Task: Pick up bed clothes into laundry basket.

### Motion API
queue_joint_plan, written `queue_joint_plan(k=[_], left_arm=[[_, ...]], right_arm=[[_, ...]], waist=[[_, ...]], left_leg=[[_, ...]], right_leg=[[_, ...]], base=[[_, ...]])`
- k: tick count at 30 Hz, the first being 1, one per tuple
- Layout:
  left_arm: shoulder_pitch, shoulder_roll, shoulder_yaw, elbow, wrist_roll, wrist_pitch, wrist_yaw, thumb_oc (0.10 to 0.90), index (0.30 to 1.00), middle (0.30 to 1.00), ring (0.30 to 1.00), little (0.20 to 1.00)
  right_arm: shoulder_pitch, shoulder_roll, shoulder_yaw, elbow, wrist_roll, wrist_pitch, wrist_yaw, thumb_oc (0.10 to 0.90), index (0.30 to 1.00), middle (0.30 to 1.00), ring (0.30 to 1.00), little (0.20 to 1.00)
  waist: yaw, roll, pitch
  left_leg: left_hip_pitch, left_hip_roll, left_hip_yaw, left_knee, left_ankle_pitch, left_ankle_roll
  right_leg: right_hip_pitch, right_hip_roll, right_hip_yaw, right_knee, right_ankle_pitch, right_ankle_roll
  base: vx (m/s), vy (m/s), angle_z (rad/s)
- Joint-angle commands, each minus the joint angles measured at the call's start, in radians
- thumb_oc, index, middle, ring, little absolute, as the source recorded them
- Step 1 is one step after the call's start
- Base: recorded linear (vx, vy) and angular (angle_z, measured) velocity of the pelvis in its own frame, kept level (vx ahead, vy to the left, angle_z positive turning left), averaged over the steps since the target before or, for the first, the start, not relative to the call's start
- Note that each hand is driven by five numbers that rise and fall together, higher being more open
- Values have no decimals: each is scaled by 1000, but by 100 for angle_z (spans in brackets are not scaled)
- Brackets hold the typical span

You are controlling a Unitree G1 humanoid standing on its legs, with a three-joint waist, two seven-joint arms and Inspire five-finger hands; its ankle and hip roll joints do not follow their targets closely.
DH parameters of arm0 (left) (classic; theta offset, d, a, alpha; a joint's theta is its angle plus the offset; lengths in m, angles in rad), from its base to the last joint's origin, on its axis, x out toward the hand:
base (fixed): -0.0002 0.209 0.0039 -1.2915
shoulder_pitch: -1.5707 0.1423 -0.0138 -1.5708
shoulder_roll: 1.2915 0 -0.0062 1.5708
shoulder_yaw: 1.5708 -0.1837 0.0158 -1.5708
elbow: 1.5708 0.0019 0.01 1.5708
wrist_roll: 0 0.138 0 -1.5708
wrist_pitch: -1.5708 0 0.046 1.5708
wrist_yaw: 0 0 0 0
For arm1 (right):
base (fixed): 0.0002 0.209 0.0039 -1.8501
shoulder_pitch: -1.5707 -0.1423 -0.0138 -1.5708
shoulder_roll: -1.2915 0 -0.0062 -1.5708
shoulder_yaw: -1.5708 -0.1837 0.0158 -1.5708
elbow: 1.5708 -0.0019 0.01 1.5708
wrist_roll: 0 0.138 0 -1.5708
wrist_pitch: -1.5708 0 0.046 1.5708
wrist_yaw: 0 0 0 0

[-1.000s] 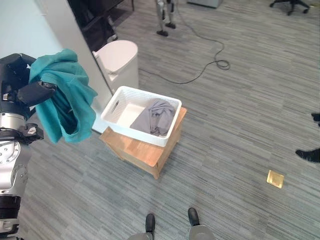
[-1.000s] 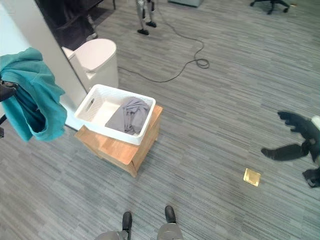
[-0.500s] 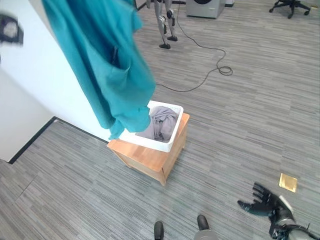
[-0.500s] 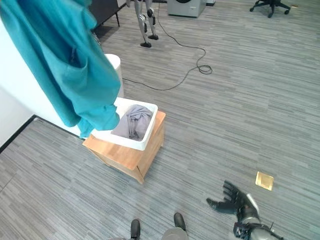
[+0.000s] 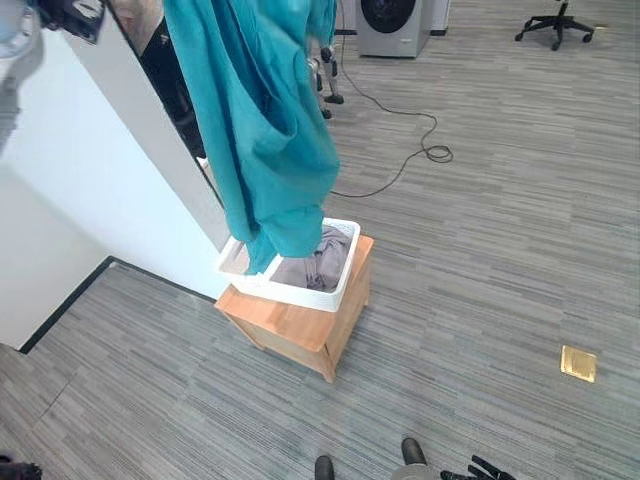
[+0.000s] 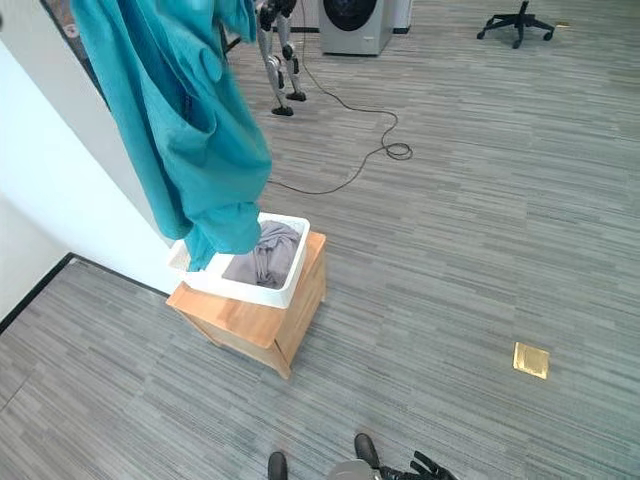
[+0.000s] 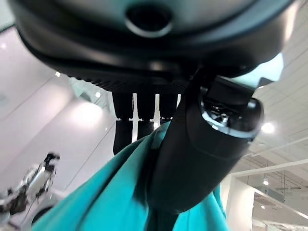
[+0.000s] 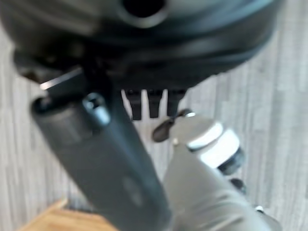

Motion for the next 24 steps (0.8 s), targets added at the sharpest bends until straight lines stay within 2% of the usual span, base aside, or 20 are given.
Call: queue_joint_plan(k=[1,8,11,13,16,18,24], left_arm=[[-82,31,130,148,15,-29,52,400,300,300,300,300],[-80,40,152,153,25,-36,79,400,300,300,300,300],[-121,60,127,181,33,-40,95,400,300,300,300,300],[-130,60,119,185,32,-41,94,400,300,300,300,300],[-162,75,106,291,35,-27,102,400,300,300,300,300],[-163,75,106,292,34,-28,101,400,300,300,300,300],[-106,87,161,381,34,-8,92,400,300,300,300,300]], right_arm=[[5,-65,-29,42,46,-48,-55,800,900,900,900,900],[-13,-47,-37,142,-3,-54,-102,800,900,900,900,900],[-18,-42,-18,201,-52,-41,-117,800,900,900,900,900],[-21,-40,-17,202,-52,-42,-117,800,900,900,900,900],[-29,-39,-24,262,-53,-37,-137,800,900,900,900,900],[-30,-40,-24,262,-53,-37,-137,800,900,900,900,900],[-41,-55,-42,284,-38,-40,-155,800,900,900,900,900]], waist=[[-1,23,-29],[-26,41,6],[-28,58,24],[-27,56,24],[-30,69,42],[-29,69,42],[-44,76,82]], left_leg=[[-21,37,73,1,-30,-25],[-51,42,97,1,-26,-31],[-72,39,105,1,-20,-31],[-74,40,106,1,-20,-32],[-78,39,115,1,-23,-29],[-77,39,116,1,-23,-29],[-92,45,134,1,-25,-30]], right_leg=[[-10,-16,38,36,-37,59],[-48,-9,60,18,-20,56],[-74,-6,72,16,-12,56],[-77,-6,73,16,-11,56],[-92,-4,92,15,-8,56],[-92,-4,93,15,-8,56],[-122,2,107,15,-7,55]], base=[[6,5,-13],[1,0,-16],[-1,12,-5],[18,2,-6],[55,11,-10],[33,12,-19],[10,12,-8]])
